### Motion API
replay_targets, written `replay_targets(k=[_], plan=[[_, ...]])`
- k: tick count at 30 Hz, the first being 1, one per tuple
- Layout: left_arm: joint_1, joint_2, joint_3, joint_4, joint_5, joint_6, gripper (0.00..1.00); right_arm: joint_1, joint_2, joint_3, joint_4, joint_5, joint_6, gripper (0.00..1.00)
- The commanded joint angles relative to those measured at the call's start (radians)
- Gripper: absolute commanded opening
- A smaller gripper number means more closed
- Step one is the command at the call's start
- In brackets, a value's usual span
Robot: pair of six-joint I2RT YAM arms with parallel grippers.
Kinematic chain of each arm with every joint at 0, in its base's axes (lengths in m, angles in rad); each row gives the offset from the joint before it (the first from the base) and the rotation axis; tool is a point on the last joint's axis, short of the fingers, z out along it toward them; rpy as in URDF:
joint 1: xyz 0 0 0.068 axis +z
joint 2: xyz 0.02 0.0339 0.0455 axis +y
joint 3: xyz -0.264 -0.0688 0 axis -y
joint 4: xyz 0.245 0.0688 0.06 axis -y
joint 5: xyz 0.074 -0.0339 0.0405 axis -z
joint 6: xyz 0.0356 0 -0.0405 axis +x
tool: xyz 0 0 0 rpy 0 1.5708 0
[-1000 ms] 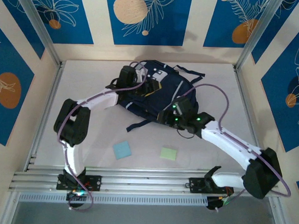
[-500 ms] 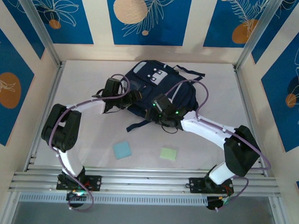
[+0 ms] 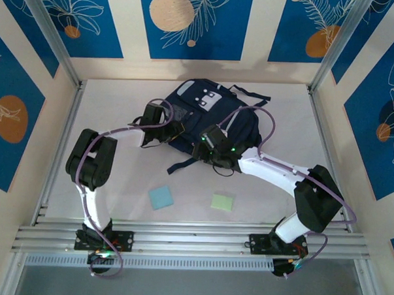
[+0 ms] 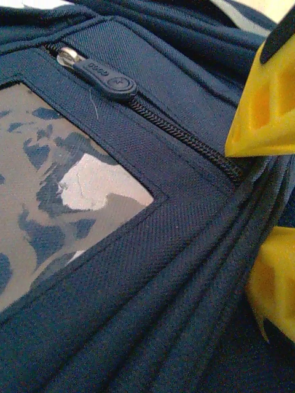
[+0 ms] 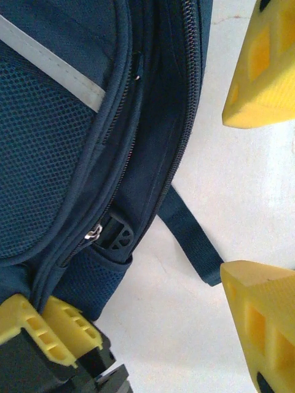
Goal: Pack the student bag
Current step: Zip the student bag at the top-center of the table.
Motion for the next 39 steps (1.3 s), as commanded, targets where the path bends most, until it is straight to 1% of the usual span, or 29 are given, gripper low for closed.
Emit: replay_targets(k=[1,3,4,6,9,15,18,20,26,31,36,39], plan=[[-0.002,0.0,0.043,0.061,0.001,-0.017,0.24,0.004,-0.011,-0.014,0.03,0.001,-0.018,0.58],[-0.002,-0.007,0.041,0.065,0.002,-0.016,0.11,0.004,-0.002,-0.012,0.032,-0.002,-0.022,0.57],[-0.002,-0.01,0.038,0.07,0.01,-0.02,0.0,0.004,0.003,-0.01,0.034,-0.002,-0.023,0.57],[-0.004,-0.022,0.023,0.094,0.027,-0.041,0.0,0.005,0.009,-0.011,0.042,-0.008,-0.025,0.57],[-0.011,-0.064,-0.019,0.153,0.043,-0.113,0.0,0.006,0.013,-0.006,0.051,-0.02,-0.009,0.57],[-0.055,-0.179,-0.098,0.247,-0.016,-0.223,0.0,0.007,0.039,0.014,0.091,-0.021,0.115,0.58],[-0.066,-0.204,-0.137,0.319,-0.038,-0.283,0.0,0.01,0.094,0.061,0.086,-0.024,0.148,0.64],[-0.07,-0.209,-0.153,0.349,-0.045,-0.31,0.0,0.013,0.132,0.095,0.077,-0.019,0.163,0.66],[-0.083,-0.22,-0.212,0.416,-0.048,-0.37,0.0,0.018,0.194,0.155,0.078,0.083,0.174,0.68],[-0.098,-0.235,-0.265,0.466,-0.051,-0.412,0.0,0.021,0.278,0.274,-0.033,0.196,0.153,0.69],[-0.114,-0.254,-0.289,0.481,-0.048,-0.431,0.0,0.021,0.381,0.357,-0.107,0.264,0.176,0.68],[-0.114,-0.269,-0.3,0.488,-0.05,-0.437,0.0,0.032,0.426,0.384,-0.168,0.341,0.184,0.68]])
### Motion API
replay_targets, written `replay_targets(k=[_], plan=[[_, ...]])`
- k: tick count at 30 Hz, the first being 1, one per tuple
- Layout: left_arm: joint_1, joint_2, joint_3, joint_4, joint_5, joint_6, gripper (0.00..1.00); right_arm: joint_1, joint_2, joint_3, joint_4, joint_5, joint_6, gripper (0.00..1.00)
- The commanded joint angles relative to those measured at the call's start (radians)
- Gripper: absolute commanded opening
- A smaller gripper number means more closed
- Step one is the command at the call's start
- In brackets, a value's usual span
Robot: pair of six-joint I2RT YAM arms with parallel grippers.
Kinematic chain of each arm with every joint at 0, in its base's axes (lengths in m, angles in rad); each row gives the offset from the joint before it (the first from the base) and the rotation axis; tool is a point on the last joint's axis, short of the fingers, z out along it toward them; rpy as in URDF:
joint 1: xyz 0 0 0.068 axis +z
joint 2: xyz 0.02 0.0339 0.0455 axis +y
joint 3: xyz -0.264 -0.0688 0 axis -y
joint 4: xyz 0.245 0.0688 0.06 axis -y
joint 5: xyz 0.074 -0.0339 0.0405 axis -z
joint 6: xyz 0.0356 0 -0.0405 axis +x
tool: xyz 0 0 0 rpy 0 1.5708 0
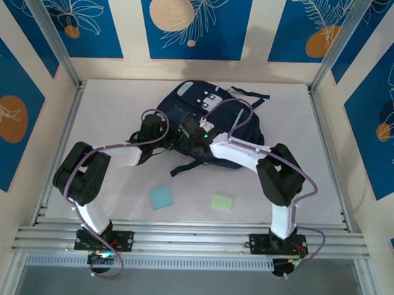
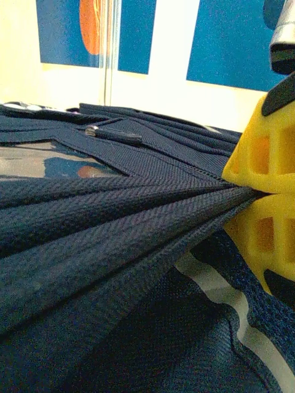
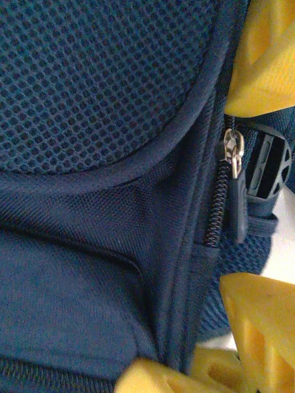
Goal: Pack the student bag
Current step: Zip the student bag at the top-center of the table.
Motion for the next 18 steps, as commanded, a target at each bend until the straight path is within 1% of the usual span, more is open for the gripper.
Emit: replay_targets(k=[1,3,5,7,9,13,18], plan=[[-0.022,-0.084,-0.007,0.102,0.042,-0.025,0.0,-0.004,0.051,0.034,-0.078,0.163,0.021,0.68],[-0.021,-0.087,-0.005,0.101,0.04,-0.025,0.0,-0.008,0.061,0.029,-0.109,0.194,0.032,0.67],[-0.02,-0.086,0.0,0.101,0.039,-0.023,0.0,-0.018,0.055,0.015,-0.116,0.189,0.037,0.63],[-0.019,-0.081,0.006,0.096,0.036,-0.017,0.0,-0.026,0.037,-0.01,-0.085,0.167,0.024,0.56],[-0.014,-0.073,0.01,0.091,0.037,-0.011,0.0,-0.031,0.018,-0.029,-0.058,0.151,0.006,0.45],[0.002,-0.066,0.01,0.079,0.035,0.0,0.0,-0.039,-0.021,-0.054,0.008,0.066,-0.063,0.31],[0.022,-0.066,0.005,0.053,0.019,0.033,0.0,-0.062,-0.067,-0.086,0.053,-0.066,-0.107,0.2]])
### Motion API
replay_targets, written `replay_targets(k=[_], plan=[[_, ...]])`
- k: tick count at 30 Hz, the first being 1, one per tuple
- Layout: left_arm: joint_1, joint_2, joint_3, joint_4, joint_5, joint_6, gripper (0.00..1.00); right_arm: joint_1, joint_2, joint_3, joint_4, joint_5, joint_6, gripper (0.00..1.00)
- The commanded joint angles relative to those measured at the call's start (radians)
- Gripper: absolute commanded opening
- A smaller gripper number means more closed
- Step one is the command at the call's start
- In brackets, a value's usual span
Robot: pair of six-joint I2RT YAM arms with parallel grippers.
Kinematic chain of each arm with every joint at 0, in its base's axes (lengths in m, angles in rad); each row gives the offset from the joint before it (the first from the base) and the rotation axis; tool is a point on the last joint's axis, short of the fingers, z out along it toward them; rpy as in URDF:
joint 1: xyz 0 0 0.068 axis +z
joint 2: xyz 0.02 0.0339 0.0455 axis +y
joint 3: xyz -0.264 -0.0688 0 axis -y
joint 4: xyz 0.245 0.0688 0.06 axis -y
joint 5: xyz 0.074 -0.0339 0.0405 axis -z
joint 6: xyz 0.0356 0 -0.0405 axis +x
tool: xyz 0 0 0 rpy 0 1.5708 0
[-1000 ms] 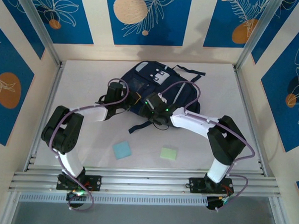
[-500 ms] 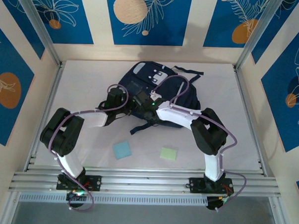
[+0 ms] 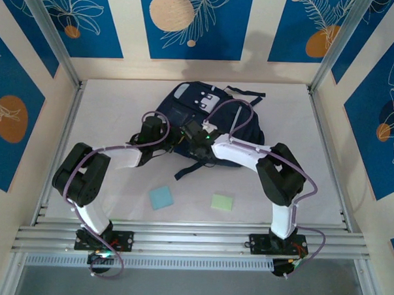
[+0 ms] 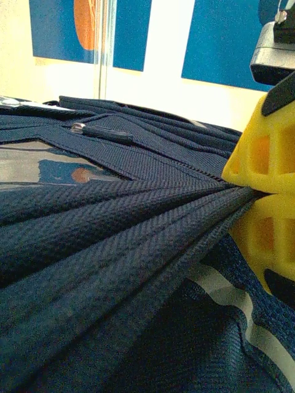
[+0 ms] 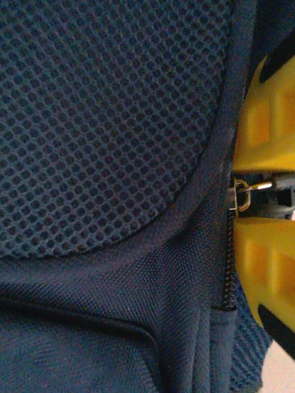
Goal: Pack the student bag
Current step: Zip the student bag at the top-center of the table.
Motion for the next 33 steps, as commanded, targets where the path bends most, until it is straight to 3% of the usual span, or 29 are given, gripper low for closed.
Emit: replay_targets(k=[1,5,8,13,19,23,30,33], plan=[[0.023,-0.056,0.02,0.052,0.017,0.043,0.0,-0.04,-0.045,-0.033,0.066,-0.079,-0.044,0.17],[0.038,-0.05,0.024,0.05,0.018,0.051,0.0,-0.076,-0.068,-0.077,0.108,-0.158,-0.074,0.04],[0.043,-0.048,0.03,0.052,0.023,0.056,0.0,-0.095,-0.062,-0.092,0.127,-0.203,-0.118,0.0],[0.061,-0.039,0.045,0.04,0.028,0.08,0.0,-0.108,-0.074,-0.126,0.174,-0.308,-0.22,0.0],[0.127,0.025,0.098,0.024,0.072,0.138,0.0,-0.133,-0.101,-0.122,-0.028,-0.442,-0.345,0.0],[0.14,0.035,0.123,0.01,0.087,0.163,0.0,-0.155,-0.136,-0.159,-0.153,-0.415,-0.384,0.0],[0.153,0.028,0.119,0.026,0.107,0.136,0.0,-0.231,-0.21,-0.197,-0.165,-0.464,-0.454,0.0],[0.157,0.021,0.107,0.045,0.112,0.115,0.0,-0.232,-0.213,-0.178,-0.176,-0.428,-0.529,0.0]])
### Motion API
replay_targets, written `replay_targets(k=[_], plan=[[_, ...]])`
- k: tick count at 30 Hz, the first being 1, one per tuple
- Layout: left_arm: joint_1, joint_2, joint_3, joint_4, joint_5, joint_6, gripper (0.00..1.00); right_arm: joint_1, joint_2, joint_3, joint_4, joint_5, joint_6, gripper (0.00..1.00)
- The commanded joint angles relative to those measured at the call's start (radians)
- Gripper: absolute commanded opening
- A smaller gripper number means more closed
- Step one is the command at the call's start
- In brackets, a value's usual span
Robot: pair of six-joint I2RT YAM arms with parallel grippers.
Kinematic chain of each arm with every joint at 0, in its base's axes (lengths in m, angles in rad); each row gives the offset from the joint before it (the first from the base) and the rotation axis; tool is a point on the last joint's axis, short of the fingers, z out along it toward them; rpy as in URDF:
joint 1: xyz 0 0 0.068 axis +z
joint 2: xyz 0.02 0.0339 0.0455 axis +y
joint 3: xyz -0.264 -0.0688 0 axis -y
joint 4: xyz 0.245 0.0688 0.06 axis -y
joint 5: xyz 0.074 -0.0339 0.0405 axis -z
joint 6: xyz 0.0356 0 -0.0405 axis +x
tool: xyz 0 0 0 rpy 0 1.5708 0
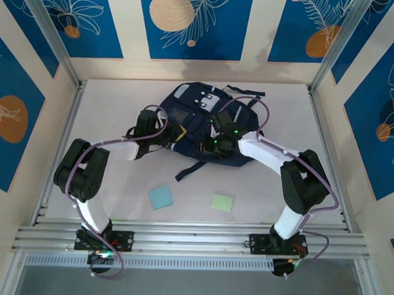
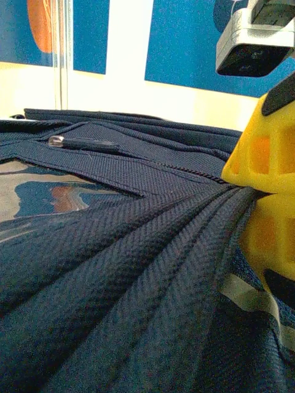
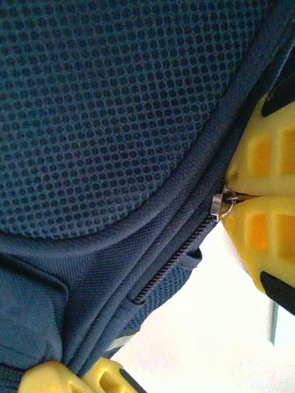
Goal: Pack the student bag
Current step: Zip the student bag at the top-center of the table.
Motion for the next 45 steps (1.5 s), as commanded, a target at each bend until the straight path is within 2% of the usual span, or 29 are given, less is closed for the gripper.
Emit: replay_targets(k=[1,6,9,11,17,20,23,28,29,31,33,39,45], plan=[[0.077,-0.025,0.032,0.101,-0.095,-0.006,0.0,-0.029,-0.029,-0.016,-0.241,0.072,-0.114,0.0],[0.088,-0.037,0.021,0.12,-0.087,-0.032,0.0,-0.016,0.008,0.027,-0.361,0.22,-0.234,0.0],[0.091,-0.045,0.024,0.105,-0.091,-0.023,0.0,-0.03,0.003,0.019,-0.378,0.116,-0.264,0.0],[0.095,-0.047,0.026,0.103,-0.092,-0.019,0.0,-0.035,-0.002,0.009,-0.38,0.116,-0.249,0.0],[0.134,-0.025,0.049,0.076,-0.081,0.016,0.0,-0.068,0.0,0.0,-0.476,0.263,-0.242,0.0],[0.156,0.008,0.097,0.027,-0.074,0.068,0.0,-0.094,-0.013,0.004,-0.519,0.297,-0.247,0.0],[0.176,0.059,0.16,-0.02,-0.069,0.119,0.0,-0.105,-0.035,0.011,-0.517,0.236,-0.24,0.0],[0.181,0.11,0.229,-0.056,-0.013,0.14,0.0,-0.059,-0.043,0.033,-0.395,-0.021,-0.211,0.0],[0.178,0.103,0.229,-0.072,-0.003,0.145,0.08,-0.046,-0.034,0.044,-0.368,-0.07,-0.203,0.0],[0.176,0.073,0.208,-0.096,0.009,0.151,0.3,-0.027,-0.01,0.074,-0.311,-0.146,-0.177,0.0],[0.17,0.017,0.161,-0.118,0.01,0.156,0.43,-0.01,0.024,0.117,-0.274,-0.206,-0.149,0.0],[0.126,-0.154,-0.025,-0.122,-0.022,0.112,0.61,0.026,0.117,0.241,-0.216,-0.308,-0.101,0.0],[0.022,-0.183,-0.115,-0.077,-0.069,0.056,0.63,0.07,0.163,0.276,-0.127,-0.403,-0.035,0.0]])
